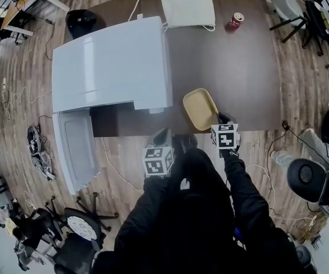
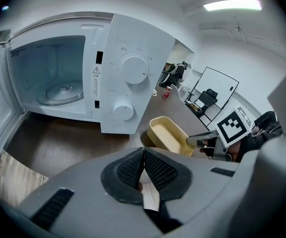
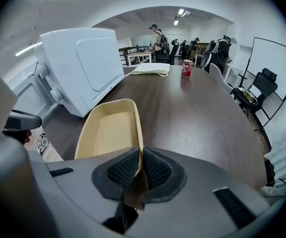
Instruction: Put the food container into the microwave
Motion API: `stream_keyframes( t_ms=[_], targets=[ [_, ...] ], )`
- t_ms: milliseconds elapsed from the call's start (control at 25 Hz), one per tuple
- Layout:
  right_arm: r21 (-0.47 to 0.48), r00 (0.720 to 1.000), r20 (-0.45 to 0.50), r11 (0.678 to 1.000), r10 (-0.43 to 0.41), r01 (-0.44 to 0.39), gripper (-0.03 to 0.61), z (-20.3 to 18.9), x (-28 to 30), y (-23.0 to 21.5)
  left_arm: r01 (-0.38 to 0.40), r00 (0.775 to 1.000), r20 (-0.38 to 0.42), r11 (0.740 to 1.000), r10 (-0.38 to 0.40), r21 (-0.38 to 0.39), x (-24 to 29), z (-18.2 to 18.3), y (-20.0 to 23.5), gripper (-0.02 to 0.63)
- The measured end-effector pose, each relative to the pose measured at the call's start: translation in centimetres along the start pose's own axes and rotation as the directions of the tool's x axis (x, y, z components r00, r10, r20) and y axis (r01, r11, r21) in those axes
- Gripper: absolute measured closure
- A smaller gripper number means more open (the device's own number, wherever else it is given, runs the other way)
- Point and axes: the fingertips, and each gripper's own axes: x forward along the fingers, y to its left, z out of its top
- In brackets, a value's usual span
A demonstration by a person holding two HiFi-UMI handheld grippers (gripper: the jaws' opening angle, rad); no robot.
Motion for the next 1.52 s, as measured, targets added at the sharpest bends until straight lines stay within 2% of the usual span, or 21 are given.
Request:
stream_keyframes(
  t_ms=[720, 1160, 1520],
  targets=[
    [-0.005, 0.995, 0.032, 0.996, 0.09, -0.09, 0.541, -1.1, -5.1, 3.6, -0.03, 0.997, 0.073, 0.999, 0.032, -0.03, -3.6, -1.0, 0.2, 0.58],
    [-0.035, 0.986, -0.024, 0.986, 0.162, -0.163, 0.541, -4.8, -8.5, 8.1, -0.089, 0.991, 0.092, 0.99, 0.099, -0.111, -7.1, -4.4, 0.9, 0.58],
    [-0.105, 0.971, -0.027, 0.966, 0.236, -0.237, 0.541, -3.3, -9.0, 14.1, -0.16, 0.976, 0.11, 0.965, 0.186, -0.209, -10.6, -6.0, 5.0, 0.58]
  ],
)
